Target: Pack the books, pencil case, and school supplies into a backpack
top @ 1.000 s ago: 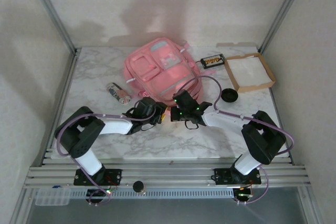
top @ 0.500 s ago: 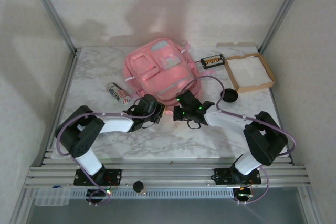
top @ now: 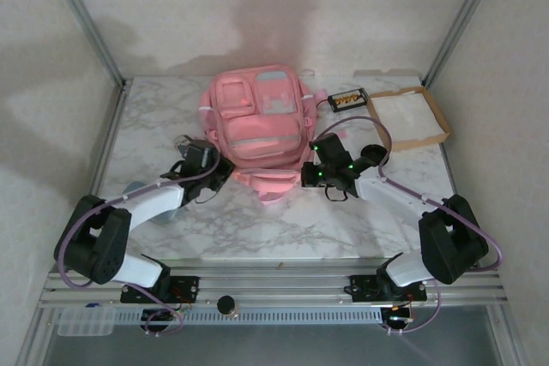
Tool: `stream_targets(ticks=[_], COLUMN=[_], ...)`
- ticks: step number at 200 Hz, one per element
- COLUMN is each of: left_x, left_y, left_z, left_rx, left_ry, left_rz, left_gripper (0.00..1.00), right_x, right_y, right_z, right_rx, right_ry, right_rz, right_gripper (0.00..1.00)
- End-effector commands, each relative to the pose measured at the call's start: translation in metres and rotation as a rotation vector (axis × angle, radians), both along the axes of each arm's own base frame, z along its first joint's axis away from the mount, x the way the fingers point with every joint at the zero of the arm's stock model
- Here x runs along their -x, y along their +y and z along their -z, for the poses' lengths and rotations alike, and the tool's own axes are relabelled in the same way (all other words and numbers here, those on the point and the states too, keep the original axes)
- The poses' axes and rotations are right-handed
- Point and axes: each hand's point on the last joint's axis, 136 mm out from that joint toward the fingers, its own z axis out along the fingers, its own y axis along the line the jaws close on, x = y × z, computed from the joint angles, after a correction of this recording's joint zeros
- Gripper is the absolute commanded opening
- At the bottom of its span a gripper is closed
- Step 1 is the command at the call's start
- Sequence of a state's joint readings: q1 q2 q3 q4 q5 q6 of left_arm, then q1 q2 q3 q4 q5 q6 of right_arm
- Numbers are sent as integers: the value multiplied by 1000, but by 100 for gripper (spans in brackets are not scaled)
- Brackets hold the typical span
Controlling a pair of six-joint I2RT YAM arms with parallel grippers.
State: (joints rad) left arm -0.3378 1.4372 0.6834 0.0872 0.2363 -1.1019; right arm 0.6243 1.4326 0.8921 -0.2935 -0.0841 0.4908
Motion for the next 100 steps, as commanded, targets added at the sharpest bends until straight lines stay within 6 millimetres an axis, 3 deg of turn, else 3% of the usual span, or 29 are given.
stream_targets(ticks=[1,8,16,39,78,100], left_x=[-39,-44,-45,-38,-6,15], left_y=[78,73,66,51,57,37], left_z=[-19,-27,-38,-62,-63,-60], left_rx=[-265,-238,-203,-82,-78,-23], left_ry=[-86,-121,-158,-231,-171,-143], left_rz=[-123,-97,-77,-53,-91,-71], left_gripper=[0,1,9,30,64,76], right_x=[17,19,21,13,8,9], right_y=[12,26,39,53,59,66], right_z=[5,3,4,7,15,15], right_rx=[-7,-49,-71,-117,-84,-91], right_ry=[50,56,62,51,35,25], right_rz=[-25,-46,-60,-49,-72,-97], right_gripper=[0,0,0,0,0,0])
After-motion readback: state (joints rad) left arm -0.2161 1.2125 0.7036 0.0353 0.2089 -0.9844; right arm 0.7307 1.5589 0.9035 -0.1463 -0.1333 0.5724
